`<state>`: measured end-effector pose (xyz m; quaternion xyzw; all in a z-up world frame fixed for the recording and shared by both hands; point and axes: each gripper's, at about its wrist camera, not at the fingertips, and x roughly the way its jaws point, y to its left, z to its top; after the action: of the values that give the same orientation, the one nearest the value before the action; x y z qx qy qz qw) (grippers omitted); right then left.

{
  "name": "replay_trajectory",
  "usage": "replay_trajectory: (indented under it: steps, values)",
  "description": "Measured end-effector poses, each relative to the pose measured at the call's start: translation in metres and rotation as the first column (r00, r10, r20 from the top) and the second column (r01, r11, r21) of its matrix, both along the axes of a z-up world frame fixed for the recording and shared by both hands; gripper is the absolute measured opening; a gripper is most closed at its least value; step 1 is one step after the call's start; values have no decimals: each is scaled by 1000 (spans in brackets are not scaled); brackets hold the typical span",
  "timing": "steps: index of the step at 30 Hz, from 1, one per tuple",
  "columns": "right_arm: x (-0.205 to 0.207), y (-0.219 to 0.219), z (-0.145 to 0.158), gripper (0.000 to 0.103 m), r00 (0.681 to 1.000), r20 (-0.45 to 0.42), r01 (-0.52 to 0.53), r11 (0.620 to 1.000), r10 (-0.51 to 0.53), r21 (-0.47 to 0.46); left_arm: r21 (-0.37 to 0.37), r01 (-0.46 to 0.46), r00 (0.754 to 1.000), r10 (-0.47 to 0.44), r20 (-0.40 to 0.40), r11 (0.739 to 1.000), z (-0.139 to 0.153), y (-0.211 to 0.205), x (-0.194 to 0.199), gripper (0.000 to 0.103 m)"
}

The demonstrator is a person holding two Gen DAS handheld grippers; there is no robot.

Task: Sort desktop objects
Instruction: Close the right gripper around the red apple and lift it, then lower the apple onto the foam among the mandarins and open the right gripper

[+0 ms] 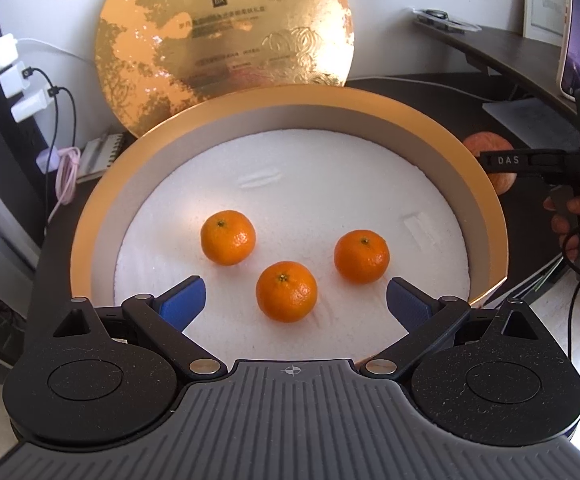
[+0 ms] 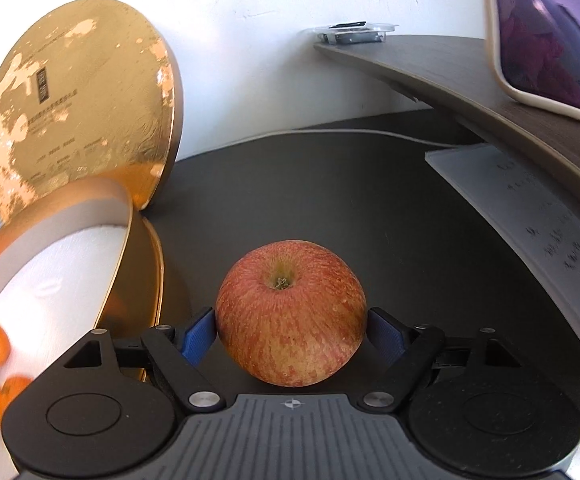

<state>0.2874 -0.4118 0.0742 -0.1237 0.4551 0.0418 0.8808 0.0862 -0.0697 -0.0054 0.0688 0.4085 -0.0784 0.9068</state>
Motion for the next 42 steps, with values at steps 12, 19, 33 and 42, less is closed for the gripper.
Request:
replay_trajectory:
  steps: [12,19,33,42]
  values:
    - [-26,-3,2,86,1000,9,-27,999,28,-47,3,5,1000,-5,8,1000,2,0,-11,100]
    - [-22,1,-3,82,1000,19,17,998,-16,-60,12,-5,1000,5,8,1000,2,3,-14,100]
    - [-52,37,46,82,995,100,-6,996,15,-91,-18,-19,999,20,42,1000,7,20,-30,100]
    - [-64,116,62,82,970,122,-201,977,209,-74,-54,-166,982,170,84,985,10,67,-37,99]
